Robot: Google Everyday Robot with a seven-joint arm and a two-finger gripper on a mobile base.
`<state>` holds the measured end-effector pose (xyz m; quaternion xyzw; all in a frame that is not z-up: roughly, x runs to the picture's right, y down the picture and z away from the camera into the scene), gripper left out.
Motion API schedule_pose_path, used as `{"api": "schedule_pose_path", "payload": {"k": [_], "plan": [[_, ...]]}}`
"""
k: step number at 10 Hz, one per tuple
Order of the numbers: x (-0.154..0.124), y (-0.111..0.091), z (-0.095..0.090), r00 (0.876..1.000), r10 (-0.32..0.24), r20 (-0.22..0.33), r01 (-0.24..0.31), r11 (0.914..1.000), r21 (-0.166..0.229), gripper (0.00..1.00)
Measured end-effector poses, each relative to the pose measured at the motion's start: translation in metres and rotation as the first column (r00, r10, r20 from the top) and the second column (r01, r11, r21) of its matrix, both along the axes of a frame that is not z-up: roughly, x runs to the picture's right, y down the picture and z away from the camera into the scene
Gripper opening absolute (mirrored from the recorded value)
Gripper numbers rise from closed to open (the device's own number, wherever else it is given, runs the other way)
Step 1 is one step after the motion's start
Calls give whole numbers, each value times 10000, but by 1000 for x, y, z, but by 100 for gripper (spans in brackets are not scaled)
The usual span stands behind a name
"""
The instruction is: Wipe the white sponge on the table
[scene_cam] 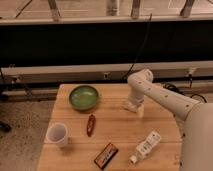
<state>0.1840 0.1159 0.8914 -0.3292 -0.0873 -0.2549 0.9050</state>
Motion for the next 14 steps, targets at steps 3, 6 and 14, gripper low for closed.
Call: {"api": "schedule_pose_path", "payload": {"k": [3, 6, 14], "plan": [[-2, 0, -2, 10000, 6, -13, -6, 10000, -5, 37], [-2, 1, -16, 10000, -11, -42, 11, 10000, -23, 9], [-3, 10, -35, 9987, -453, 216, 455, 9989, -82, 0]]}}
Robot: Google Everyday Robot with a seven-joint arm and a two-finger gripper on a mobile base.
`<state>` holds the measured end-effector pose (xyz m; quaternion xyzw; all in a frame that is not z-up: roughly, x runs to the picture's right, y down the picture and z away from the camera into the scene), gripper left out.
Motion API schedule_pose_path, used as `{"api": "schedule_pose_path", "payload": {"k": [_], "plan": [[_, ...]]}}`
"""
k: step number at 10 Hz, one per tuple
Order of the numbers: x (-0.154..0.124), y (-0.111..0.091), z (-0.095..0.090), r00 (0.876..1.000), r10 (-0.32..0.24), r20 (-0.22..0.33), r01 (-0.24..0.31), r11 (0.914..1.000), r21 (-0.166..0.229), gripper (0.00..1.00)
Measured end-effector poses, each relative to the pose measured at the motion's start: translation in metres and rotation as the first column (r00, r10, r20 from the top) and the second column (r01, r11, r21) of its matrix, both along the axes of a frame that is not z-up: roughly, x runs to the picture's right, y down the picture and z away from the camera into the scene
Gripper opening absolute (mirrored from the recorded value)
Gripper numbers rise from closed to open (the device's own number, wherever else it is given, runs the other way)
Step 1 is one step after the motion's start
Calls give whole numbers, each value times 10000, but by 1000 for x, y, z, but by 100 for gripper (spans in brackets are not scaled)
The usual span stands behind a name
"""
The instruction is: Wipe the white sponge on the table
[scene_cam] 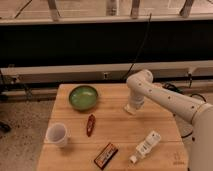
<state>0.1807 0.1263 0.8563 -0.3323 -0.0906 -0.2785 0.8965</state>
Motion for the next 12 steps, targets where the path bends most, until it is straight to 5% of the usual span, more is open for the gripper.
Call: {"api": "schedule_pose_path", "payload": {"k": [4, 8, 12], "plan": [[-11, 0, -2, 9999, -59, 154, 58, 10000, 39, 0], [13, 2, -7, 9998, 99, 150, -100, 9999, 26, 0], [9, 0, -10, 9998, 88, 168, -90, 9999, 89, 0]]}}
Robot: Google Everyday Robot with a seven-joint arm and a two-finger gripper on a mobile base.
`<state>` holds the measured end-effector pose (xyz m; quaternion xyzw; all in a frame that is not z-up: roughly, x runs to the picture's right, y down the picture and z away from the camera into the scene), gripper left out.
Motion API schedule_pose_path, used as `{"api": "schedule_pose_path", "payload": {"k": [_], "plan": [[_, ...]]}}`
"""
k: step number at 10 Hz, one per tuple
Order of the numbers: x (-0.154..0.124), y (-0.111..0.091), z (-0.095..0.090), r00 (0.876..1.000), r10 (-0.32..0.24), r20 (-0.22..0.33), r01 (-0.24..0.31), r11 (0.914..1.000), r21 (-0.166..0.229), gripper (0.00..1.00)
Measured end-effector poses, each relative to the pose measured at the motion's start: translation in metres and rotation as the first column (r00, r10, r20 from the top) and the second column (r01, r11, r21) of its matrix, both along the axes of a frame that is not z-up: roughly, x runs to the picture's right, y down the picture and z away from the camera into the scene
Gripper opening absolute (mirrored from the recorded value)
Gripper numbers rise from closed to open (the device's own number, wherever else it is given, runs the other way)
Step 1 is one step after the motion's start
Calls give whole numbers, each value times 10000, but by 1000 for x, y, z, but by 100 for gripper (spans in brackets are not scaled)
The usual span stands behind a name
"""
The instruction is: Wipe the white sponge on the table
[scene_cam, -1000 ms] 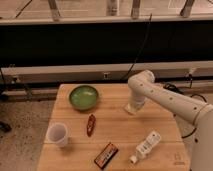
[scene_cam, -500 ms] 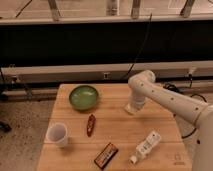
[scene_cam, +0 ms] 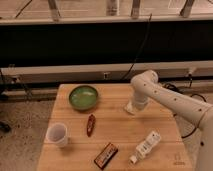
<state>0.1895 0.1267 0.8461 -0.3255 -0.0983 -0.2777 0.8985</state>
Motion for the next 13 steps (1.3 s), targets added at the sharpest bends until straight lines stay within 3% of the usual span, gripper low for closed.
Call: {"api": "schedule_pose_path", "payload": {"k": [8, 9, 13], "plan": [[7, -4, 1, 9999, -84, 108, 83, 10000, 36, 1], [11, -6, 3, 9999, -84, 112, 83, 10000, 41, 6], [5, -23, 3, 9991, 7, 412, -12, 9999, 135, 46]]}}
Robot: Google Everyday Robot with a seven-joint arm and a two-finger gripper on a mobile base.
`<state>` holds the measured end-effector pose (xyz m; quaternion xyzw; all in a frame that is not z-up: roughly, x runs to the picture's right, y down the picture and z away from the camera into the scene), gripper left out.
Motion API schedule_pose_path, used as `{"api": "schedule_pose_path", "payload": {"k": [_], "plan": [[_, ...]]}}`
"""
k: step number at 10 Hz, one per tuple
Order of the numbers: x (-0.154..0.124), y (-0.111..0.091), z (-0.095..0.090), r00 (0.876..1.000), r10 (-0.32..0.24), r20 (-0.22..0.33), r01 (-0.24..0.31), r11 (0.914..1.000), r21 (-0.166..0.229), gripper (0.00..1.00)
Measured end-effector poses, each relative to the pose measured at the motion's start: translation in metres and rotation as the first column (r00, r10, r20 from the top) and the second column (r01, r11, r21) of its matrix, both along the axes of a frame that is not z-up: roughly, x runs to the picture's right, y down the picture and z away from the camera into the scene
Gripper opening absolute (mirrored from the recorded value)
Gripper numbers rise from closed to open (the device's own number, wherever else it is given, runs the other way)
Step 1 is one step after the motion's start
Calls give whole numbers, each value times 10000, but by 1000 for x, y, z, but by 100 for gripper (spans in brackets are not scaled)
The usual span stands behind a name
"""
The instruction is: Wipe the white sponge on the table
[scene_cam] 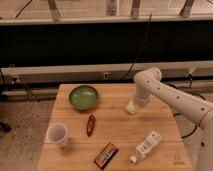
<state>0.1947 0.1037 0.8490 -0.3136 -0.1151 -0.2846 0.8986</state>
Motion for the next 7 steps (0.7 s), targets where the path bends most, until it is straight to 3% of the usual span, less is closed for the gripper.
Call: {"api": "schedule_pose_path", "payload": {"k": [2, 4, 7], "plan": [[-5, -11, 7, 10000, -25, 93, 25, 10000, -6, 66], [-9, -20, 16, 9998, -65, 164, 65, 10000, -16, 80], [-9, -23, 29, 9997, -81, 244, 84, 9999, -97, 80]]}}
